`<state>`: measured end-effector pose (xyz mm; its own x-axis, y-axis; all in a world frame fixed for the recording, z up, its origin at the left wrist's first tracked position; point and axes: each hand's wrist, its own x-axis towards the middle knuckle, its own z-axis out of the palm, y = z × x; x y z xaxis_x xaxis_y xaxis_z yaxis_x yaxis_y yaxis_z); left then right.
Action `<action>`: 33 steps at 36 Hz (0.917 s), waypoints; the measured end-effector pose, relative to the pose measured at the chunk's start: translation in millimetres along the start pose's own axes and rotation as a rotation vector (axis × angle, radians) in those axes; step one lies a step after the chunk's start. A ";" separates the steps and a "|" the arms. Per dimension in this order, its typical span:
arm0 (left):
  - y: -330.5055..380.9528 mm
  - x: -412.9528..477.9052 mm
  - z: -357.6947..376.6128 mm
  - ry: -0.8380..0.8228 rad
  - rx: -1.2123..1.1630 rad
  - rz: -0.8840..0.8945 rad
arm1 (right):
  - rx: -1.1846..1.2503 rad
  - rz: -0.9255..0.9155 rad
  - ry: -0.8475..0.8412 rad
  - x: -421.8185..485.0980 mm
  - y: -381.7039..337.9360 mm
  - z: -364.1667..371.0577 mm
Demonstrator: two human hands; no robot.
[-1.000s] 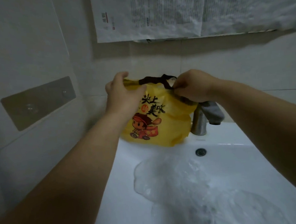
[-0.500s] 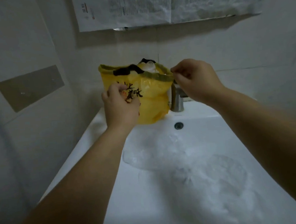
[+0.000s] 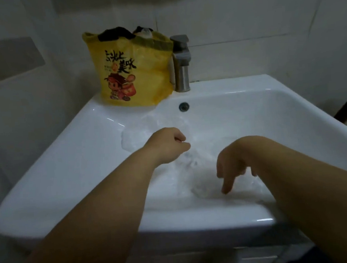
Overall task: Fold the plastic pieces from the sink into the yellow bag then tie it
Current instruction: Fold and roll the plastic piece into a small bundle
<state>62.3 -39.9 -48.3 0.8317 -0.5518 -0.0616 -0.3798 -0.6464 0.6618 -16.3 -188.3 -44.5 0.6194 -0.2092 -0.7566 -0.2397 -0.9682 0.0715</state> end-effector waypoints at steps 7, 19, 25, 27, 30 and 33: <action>-12.5 7.9 -6.8 0.028 -0.012 -0.011 | -0.034 0.012 -0.078 20.1 -7.2 -2.2; -11.6 14.6 -11.1 0.016 -0.222 0.005 | 0.974 -0.271 0.424 19.8 -4.2 -15.0; -10.4 13.9 -14.5 -0.077 -0.345 0.037 | 1.728 -0.469 0.631 15.2 8.2 -33.8; -10.4 13.4 -14.0 -0.017 -0.320 0.074 | 1.803 -0.504 0.617 15.0 6.8 -37.3; -7.9 17.7 -16.4 0.108 -0.455 0.050 | 1.358 -0.311 0.888 10.4 7.8 -33.4; -2.3 17.8 -22.8 0.027 -0.759 -0.013 | 1.186 -0.326 0.940 1.9 8.5 -29.9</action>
<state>87.2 -36.2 -33.8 0.8476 -0.5272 -0.0606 0.0045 -0.1071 0.9942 5.2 -201.0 -25.9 0.8825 -0.4660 0.0636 -0.1588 -0.4224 -0.8924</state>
